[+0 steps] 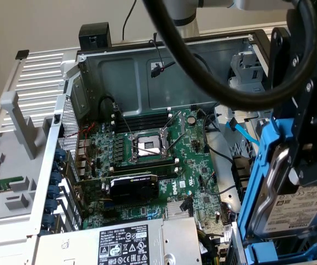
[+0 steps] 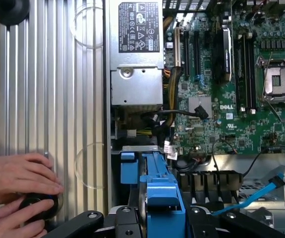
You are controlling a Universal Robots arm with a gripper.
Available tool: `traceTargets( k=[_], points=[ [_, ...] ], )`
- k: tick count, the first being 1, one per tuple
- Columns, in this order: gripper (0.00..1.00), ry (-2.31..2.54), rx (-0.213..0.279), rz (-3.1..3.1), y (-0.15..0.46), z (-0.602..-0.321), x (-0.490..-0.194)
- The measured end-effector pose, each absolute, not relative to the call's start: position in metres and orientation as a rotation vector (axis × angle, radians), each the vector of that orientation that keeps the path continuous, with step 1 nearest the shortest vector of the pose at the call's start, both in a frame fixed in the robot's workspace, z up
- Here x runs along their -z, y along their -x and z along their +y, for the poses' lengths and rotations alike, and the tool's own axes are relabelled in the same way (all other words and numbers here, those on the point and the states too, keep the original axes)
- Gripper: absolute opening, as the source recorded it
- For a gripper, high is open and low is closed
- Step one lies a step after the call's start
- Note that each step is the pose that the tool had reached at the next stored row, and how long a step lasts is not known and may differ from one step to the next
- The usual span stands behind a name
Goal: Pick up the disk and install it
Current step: 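Insert the disk into the insertion slot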
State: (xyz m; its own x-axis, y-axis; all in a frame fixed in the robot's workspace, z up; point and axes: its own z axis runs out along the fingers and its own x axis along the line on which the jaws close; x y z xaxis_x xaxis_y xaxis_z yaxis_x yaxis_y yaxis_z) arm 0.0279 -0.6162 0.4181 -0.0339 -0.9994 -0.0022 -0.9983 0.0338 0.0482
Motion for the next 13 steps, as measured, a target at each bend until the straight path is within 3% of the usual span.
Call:
traceTargets(
  k=[10,12,13],
  points=[
    [0.37,-2.161,0.056,-2.235,-0.0279,-0.6162,-0.4162],
    [0.38,-2.161,0.056,-2.235,-0.028,-0.6162,-0.4161],
    [0.45,-2.161,0.056,-2.235,-0.0279,-0.6162,-0.416]
  ],
)
